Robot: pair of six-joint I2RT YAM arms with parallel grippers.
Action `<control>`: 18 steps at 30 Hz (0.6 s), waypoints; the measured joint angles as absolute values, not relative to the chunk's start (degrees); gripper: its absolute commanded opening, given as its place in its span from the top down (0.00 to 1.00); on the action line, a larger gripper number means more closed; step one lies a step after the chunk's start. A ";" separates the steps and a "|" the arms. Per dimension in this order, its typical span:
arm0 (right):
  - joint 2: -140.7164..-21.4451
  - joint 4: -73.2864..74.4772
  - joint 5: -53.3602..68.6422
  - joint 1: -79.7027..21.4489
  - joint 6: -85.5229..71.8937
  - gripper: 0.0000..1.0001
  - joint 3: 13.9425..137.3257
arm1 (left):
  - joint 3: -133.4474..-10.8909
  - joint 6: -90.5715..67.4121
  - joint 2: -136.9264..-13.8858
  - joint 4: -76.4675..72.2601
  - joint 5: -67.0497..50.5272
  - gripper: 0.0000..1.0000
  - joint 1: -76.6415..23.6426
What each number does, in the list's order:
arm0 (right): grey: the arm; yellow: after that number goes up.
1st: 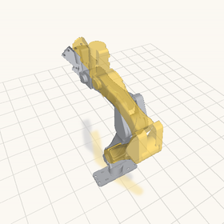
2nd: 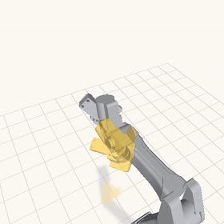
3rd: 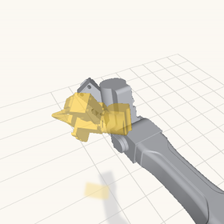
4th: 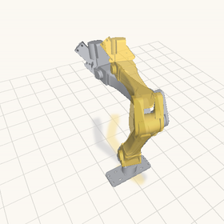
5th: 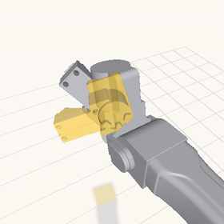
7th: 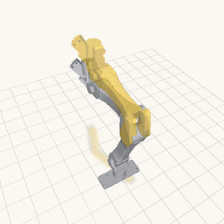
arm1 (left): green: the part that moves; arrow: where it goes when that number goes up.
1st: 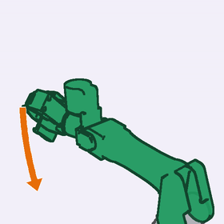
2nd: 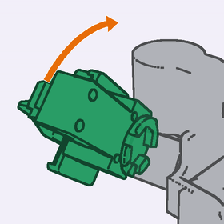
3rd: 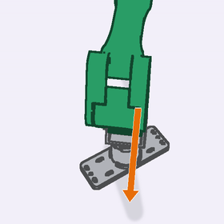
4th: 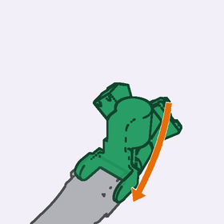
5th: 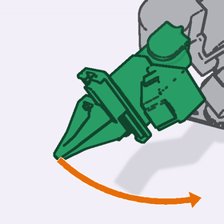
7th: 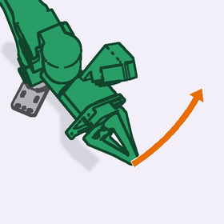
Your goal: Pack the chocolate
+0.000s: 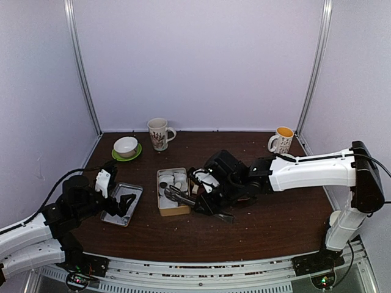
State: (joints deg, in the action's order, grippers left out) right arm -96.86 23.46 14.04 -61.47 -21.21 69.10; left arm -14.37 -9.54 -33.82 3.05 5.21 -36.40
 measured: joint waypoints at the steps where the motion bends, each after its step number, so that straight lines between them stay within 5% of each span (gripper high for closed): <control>1: -97.27 23.35 14.15 -61.60 -21.21 0.70 69.32 | -14.37 -9.54 -33.82 3.05 5.23 0.02 -36.40; 18: -99.77 23.31 14.96 -61.76 -21.19 0.67 70.26 | -14.37 -9.56 -34.09 3.05 5.58 0.02 -36.40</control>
